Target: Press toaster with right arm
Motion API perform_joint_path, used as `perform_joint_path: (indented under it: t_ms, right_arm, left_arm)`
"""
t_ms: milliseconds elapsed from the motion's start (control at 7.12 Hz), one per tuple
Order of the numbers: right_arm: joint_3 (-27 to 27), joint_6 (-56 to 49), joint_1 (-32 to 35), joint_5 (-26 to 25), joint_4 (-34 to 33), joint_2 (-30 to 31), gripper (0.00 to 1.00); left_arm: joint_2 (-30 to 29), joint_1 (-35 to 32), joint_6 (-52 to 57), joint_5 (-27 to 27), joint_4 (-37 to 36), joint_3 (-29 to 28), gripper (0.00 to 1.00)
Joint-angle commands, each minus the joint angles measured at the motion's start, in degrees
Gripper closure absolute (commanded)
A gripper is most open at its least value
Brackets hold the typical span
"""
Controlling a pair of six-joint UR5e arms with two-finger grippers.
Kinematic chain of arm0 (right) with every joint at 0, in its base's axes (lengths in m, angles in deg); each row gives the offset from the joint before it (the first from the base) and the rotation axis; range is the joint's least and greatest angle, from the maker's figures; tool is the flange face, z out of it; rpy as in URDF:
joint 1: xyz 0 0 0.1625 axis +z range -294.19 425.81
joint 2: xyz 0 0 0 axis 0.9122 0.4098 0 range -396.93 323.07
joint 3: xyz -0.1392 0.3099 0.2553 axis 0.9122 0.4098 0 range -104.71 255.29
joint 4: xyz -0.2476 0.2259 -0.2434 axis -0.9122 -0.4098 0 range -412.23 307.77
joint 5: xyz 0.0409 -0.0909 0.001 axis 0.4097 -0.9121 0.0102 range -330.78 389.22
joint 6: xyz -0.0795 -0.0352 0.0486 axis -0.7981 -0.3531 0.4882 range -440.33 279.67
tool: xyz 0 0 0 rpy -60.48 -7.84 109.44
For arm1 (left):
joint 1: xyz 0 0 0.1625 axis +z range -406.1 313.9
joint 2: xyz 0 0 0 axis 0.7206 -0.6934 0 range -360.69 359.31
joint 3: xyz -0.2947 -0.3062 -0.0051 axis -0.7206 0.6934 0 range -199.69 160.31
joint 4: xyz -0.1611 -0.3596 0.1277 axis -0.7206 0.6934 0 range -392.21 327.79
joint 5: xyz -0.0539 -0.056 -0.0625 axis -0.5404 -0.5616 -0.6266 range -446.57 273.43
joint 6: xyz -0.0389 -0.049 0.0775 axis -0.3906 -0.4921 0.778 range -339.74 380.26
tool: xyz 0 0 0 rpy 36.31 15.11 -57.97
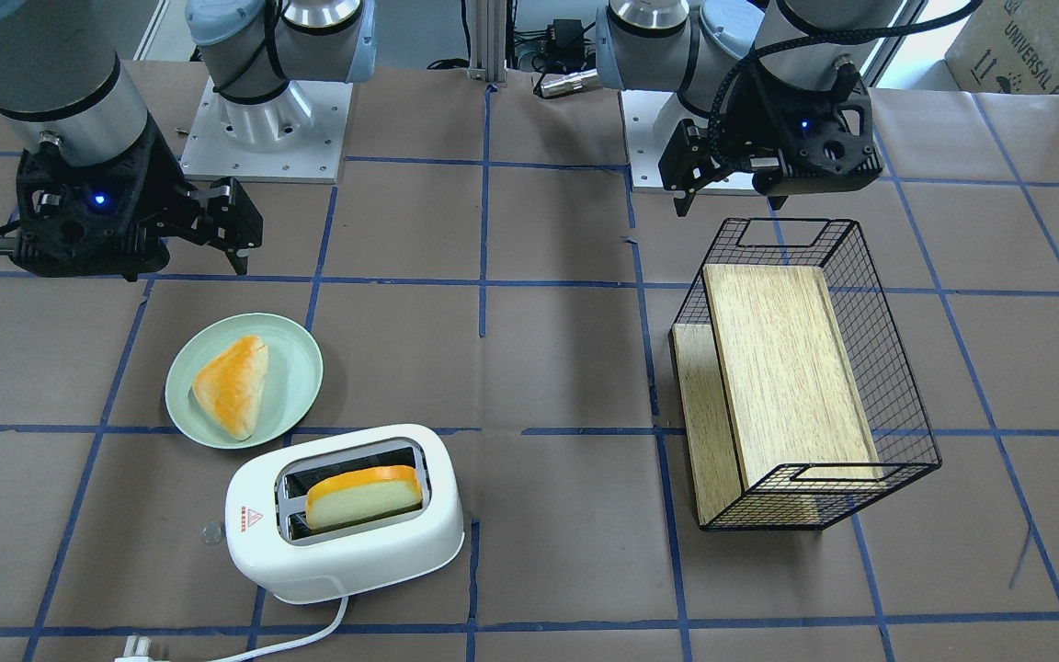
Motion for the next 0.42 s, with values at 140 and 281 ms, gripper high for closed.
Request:
perform_joint_path:
  t_ms: [140,281]
  right_arm:
    - [0.0,-0.2,-0.1,0.0,-0.2,-0.2,0.0]
    - [0.0,-0.2,-0.1,0.0,-0.5,-0.2,0.0]
  left_arm:
    - [0.0,0.0,0.0,0.0,0.0,0.0,0.0]
    - [0.0,0.0,0.0,0.0,0.0,0.0,0.0]
